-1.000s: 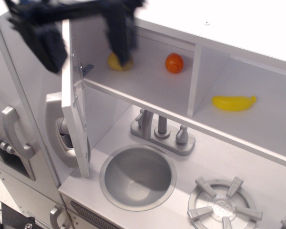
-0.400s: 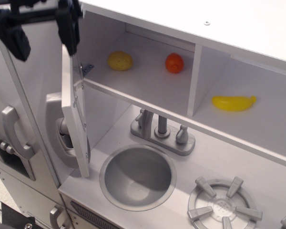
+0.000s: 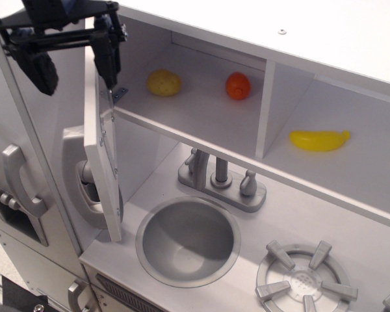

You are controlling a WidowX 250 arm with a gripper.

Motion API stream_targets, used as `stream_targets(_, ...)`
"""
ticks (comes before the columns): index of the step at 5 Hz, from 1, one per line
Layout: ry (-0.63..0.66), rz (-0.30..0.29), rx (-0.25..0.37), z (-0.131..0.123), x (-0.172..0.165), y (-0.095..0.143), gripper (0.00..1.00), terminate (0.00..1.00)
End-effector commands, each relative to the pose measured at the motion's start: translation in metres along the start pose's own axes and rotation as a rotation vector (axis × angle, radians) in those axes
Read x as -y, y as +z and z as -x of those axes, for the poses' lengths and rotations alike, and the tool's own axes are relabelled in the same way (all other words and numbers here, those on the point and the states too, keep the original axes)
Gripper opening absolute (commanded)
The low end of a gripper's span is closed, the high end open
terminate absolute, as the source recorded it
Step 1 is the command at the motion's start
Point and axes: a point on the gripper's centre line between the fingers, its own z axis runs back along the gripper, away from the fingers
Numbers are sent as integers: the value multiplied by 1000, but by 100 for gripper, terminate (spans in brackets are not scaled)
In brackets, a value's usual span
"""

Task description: Close microwave

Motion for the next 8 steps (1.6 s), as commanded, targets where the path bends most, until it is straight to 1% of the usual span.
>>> stream_targets(1,15,-12,50,-12,23,-16,100,0)
stream_targets(2,-1,-19,82,-12,40,-19,100,0)
stream_targets(3,0,19,42,-8,68,-11,100,0)
stream_targets(4,-22,55,42,1,94,1,100,0)
stream_targets(5,-58,130,43,21,119,29,100,0)
stream_targets(6,-127,194,7,61,123,60,100,0)
stream_targets(7,-197,119,-11,89,94,49,100,0)
stream_targets(8,-234,52,-20,99,59,25,100,0)
